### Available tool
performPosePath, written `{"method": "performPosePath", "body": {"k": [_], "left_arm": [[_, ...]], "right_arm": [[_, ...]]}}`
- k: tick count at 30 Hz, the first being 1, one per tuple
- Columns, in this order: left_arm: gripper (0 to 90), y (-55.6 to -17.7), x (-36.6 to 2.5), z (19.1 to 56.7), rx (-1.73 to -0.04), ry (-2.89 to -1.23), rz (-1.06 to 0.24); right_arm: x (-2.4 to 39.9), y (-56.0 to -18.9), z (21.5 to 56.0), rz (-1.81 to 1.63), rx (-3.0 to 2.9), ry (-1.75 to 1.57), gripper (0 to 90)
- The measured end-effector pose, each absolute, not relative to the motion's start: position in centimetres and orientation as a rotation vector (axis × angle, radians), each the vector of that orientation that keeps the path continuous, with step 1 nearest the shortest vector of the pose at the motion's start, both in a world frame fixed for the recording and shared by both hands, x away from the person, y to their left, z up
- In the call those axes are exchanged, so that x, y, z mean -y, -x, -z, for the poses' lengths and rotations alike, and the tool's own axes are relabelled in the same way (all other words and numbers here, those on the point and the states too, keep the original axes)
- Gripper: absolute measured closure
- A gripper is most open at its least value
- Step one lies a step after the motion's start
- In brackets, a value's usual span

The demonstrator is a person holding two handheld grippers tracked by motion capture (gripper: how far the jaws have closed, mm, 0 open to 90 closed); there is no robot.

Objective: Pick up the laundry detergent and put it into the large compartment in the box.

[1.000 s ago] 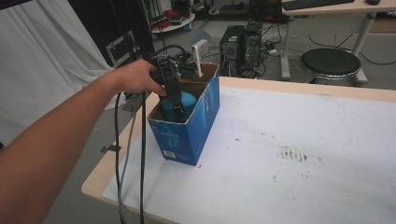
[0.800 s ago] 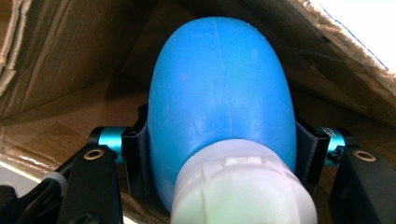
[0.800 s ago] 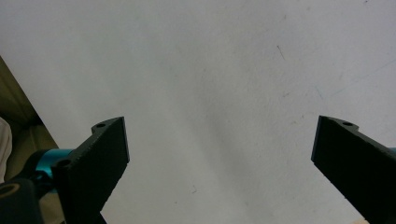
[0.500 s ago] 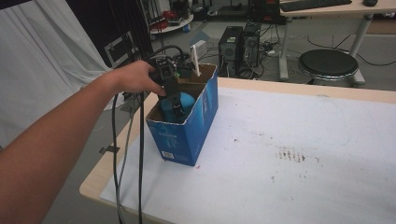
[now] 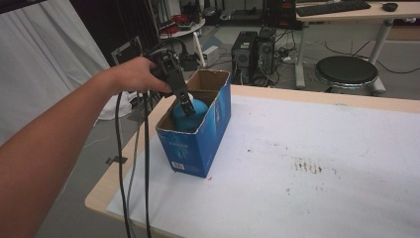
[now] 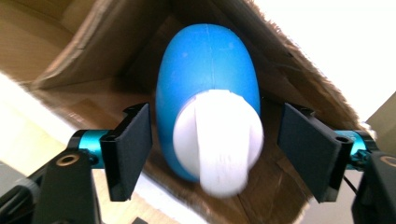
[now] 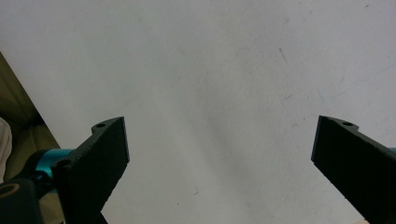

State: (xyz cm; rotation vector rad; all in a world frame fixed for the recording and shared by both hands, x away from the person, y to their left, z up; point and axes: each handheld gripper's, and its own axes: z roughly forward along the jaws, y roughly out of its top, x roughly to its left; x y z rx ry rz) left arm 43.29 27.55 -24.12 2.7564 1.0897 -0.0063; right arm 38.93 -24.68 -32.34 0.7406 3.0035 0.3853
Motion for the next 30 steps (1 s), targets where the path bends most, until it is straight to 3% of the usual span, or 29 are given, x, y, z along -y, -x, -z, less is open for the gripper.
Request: {"method": "performPosePath", "body": {"k": [15,21,27,30], "left_arm": [[24.2,-41.3,-24.8,18.6,-1.144,-2.714,-0.082],[24.2,-40.5,-23.1,17.4,-1.071,-2.663,-0.028],[24.2,-39.9,-21.2,17.1,-1.023,-2.681,-0.079],[16.9,-39.7,-20.1,17.2,-0.968,-2.754,-0.090]], "right_arm": [[24.5,-38.7,31.9,-0.425,-2.993,-0.727,3.2],[24.5,-38.6,31.5,-0.442,-2.988,-0.720,3.2],[24.7,-38.3,31.3,-0.460,-2.981,-0.721,3.1],[24.8,-38.1,31.0,-0.474,-2.972,-0.721,3.2]]}}
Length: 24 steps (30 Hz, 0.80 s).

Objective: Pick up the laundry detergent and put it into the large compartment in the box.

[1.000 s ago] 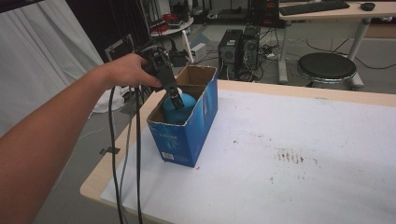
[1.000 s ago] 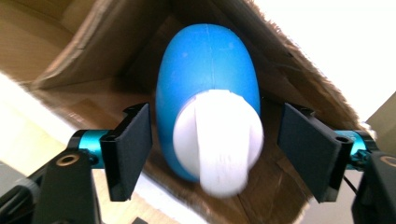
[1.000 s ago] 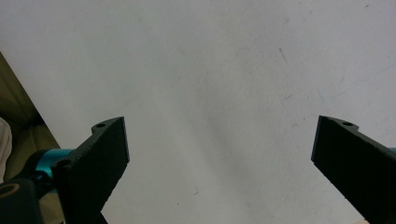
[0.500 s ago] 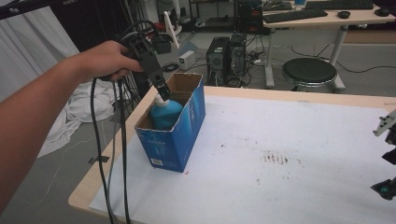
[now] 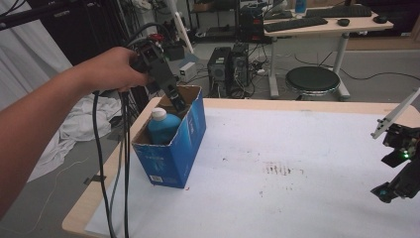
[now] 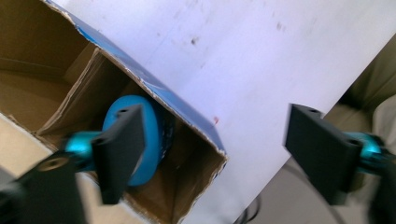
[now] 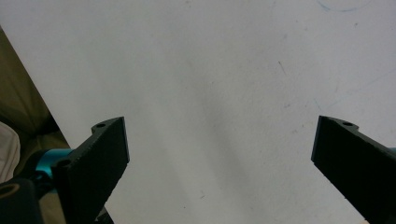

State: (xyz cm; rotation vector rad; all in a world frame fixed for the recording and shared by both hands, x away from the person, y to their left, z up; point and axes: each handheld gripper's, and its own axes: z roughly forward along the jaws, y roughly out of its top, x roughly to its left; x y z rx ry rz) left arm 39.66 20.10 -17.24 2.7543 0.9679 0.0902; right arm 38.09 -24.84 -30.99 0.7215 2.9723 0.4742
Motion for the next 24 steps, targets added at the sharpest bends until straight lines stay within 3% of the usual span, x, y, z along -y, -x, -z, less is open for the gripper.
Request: {"method": "performPosePath", "body": {"k": [4,6,9,24], "left_arm": [[16.1,-39.6,-18.5,17.5,-0.950,-2.739,-0.048],[6.1,-39.6,-17.8,17.7,-0.925,-2.763,-0.073],[1.6,-39.4,-16.7,18.0,-0.851,-2.773,-0.087],[1.6,-39.1,-9.5,19.1,-0.684,-2.818,-0.136]], "right_arm": [[25.1,-37.7,30.7,-0.495,-2.962,-0.719,3.2],[25.2,-37.6,30.5,-0.499,-2.957,-0.719,3.2],[25.3,-37.3,30.4,-0.509,-2.950,-0.721,3.2],[25.1,-36.5,29.7,-0.557,-2.921,-0.716,3.2]]}}
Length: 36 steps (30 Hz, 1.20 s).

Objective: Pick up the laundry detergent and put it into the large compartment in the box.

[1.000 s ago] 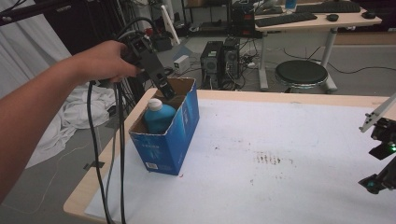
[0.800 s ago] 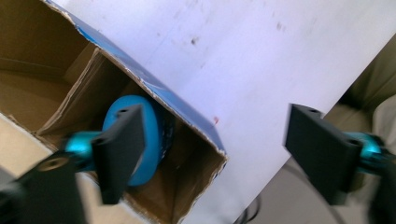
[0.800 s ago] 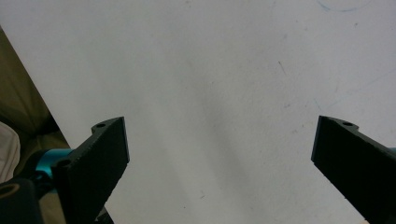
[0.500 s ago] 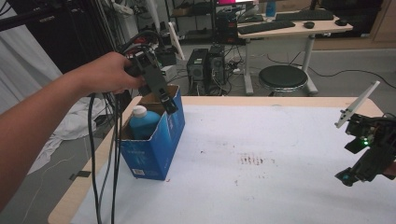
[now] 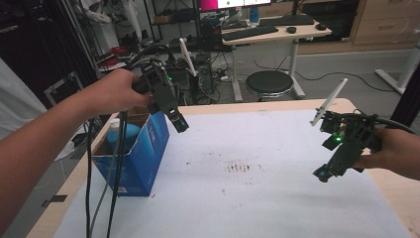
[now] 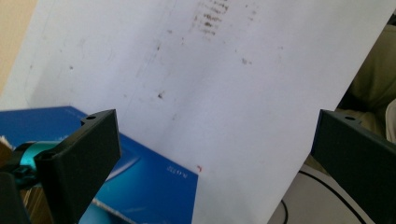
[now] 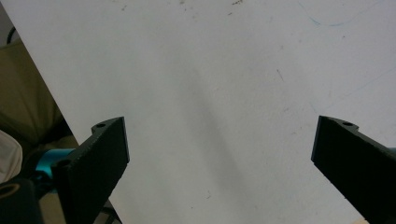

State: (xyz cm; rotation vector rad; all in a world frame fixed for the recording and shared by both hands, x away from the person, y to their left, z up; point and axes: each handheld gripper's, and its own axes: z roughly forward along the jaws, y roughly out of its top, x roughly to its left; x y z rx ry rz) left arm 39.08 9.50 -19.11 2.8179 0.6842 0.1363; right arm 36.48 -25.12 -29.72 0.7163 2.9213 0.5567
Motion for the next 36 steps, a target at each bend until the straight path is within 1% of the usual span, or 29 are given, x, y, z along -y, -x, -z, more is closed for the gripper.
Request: {"method": "performPosePath", "body": {"k": [2,4,6,9,11,12,16,25,36], "left_arm": [[1.6,-39.0,-8.4,19.2,-0.633,-2.809,-0.107],[1.6,-39.0,-7.4,19.3,-0.612,-2.813,-0.115],[1.6,-39.0,-6.9,19.4,-0.613,-2.810,-0.115],[1.6,-39.1,-5.0,20.3,-0.592,-2.833,-0.120],[1.6,-39.1,-5.0,20.3,-0.592,-2.833,-0.120],[1.6,-39.2,-4.1,21.0,-0.578,-2.848,-0.122],[1.6,-39.1,-2.9,22.2,-0.575,-2.873,-0.131],[1.6,-39.1,-2.1,25.0,-0.579,-2.882,-0.138],[1.6,-39.1,-1.5,26.0,-0.566,-2.891,-0.137]], "right_arm": [[25.0,-36.4,29.6,-0.561,-2.922,-0.719,3.2],[24.9,-36.4,29.5,-0.566,-2.919,-0.718,3.2],[24.7,-36.3,29.5,-0.567,-2.920,-0.704,3.2],[24.5,-36.2,29.4,-0.565,-2.921,-0.702,3.2],[24.5,-36.2,29.3,-0.558,-2.923,-0.695,3.2],[24.5,-36.2,29.3,-0.558,-2.923,-0.695,3.2],[24.2,-36.0,29.2,-0.562,-2.925,-0.687,3.2],[23.4,-35.9,29.3,-0.547,-2.943,-0.639,3.2],[23.2,-36.0,29.5,-0.549,-2.949,-0.639,3.2]]}}
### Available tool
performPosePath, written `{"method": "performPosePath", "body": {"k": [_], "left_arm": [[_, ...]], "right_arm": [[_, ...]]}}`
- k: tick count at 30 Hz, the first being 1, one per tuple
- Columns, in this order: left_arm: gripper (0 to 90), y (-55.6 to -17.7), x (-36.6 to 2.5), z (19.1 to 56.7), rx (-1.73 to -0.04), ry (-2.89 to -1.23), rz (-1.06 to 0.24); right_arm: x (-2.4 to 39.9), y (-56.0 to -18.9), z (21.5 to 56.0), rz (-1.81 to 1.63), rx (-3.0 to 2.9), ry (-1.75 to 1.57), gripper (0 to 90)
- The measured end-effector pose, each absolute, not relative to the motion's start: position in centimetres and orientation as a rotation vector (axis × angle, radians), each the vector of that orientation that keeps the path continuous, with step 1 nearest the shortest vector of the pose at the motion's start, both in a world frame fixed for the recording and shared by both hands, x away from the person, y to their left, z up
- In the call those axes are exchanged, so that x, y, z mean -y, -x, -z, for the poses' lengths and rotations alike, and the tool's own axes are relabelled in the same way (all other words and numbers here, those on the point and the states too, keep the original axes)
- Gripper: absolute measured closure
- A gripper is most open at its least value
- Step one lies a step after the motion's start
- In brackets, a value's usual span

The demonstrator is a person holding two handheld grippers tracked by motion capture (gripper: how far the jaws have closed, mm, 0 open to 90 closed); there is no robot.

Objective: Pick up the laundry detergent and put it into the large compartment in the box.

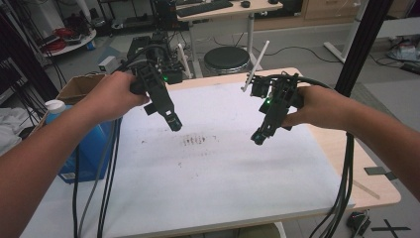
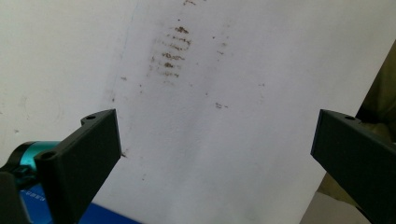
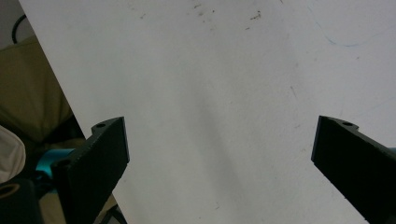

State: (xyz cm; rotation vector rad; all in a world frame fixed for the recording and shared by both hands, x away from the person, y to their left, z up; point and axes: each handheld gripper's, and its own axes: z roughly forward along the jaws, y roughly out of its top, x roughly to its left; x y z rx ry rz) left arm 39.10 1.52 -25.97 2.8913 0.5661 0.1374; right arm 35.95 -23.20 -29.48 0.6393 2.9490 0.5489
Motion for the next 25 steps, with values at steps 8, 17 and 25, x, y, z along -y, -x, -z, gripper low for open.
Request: {"method": "performPosePath", "body": {"k": [8,17,25], "left_arm": [[1.6,-39.22,-1.63,26.81,-0.565,-2.904,-0.119],[1.6,-39.16,-1.55,26.90,-0.570,-2.907,-0.104],[1.6,-39.17,-1.59,26.84,-0.570,-2.909,-0.103]], "right_arm": [[22.99,-36.11,29.67,-0.536,-2.960,-0.634,3.2],[22.96,-36.25,29.74,-0.538,-2.958,-0.628,3.2],[23.00,-36.14,29.66,-0.543,-2.955,-0.634,3.2]]}}
